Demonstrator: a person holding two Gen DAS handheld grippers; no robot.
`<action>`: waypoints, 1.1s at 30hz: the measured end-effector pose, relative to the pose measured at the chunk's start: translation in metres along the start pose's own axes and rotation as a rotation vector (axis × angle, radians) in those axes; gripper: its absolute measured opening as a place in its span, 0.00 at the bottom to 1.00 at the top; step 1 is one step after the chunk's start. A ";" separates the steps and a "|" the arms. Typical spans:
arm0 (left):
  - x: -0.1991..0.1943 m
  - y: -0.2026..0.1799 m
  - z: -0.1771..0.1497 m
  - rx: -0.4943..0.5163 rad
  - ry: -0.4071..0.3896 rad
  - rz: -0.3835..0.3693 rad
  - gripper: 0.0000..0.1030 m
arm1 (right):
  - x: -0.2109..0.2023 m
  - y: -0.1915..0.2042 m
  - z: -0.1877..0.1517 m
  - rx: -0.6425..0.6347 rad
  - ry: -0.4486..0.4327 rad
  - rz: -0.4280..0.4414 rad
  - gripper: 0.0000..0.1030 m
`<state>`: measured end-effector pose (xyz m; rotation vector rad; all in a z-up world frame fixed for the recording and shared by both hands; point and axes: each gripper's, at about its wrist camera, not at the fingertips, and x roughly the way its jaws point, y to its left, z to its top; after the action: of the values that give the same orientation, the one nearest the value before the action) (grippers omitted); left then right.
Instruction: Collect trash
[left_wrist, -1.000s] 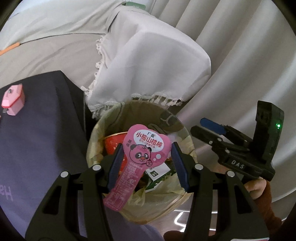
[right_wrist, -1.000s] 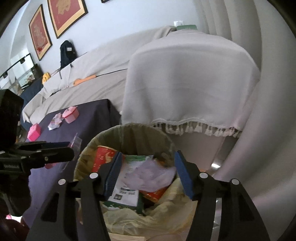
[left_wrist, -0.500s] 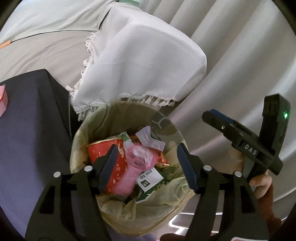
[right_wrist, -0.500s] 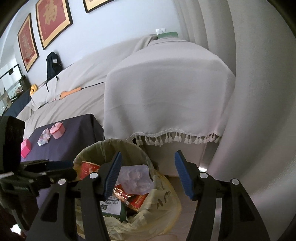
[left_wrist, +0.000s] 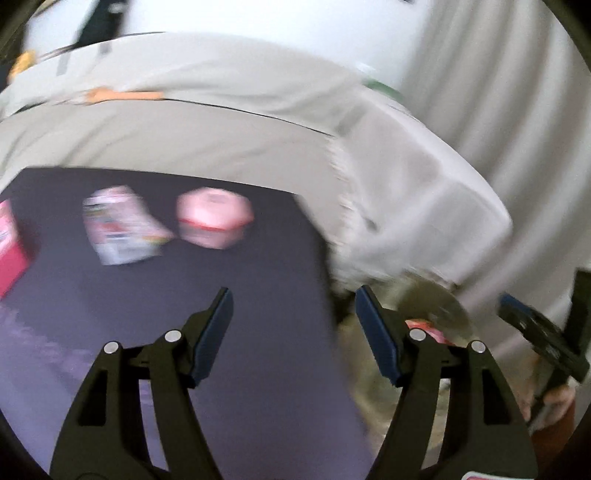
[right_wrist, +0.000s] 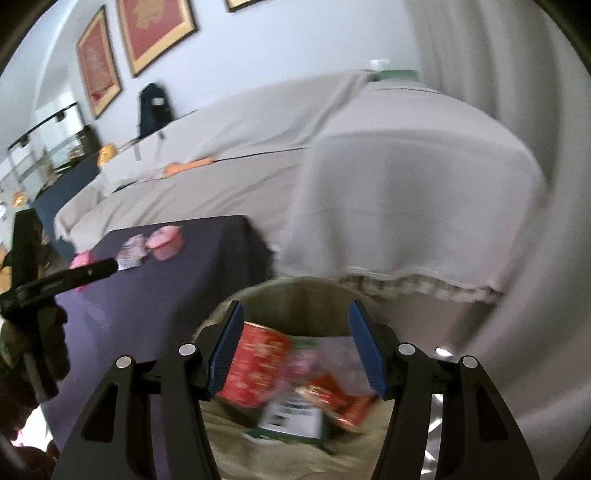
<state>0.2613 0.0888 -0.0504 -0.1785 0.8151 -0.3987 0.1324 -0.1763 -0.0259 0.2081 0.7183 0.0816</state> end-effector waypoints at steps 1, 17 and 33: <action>-0.004 0.019 0.002 -0.035 -0.007 0.025 0.63 | 0.003 0.007 0.001 -0.008 0.003 0.008 0.54; 0.017 0.140 0.020 -0.256 0.002 0.156 0.63 | 0.086 0.143 0.003 -0.215 0.105 0.054 0.54; 0.028 0.160 0.024 -0.230 0.096 0.159 0.06 | 0.110 0.170 -0.007 -0.235 0.175 0.116 0.54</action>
<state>0.3401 0.2230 -0.1017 -0.3082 0.9629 -0.1643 0.2096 0.0072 -0.0647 0.0171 0.8635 0.2964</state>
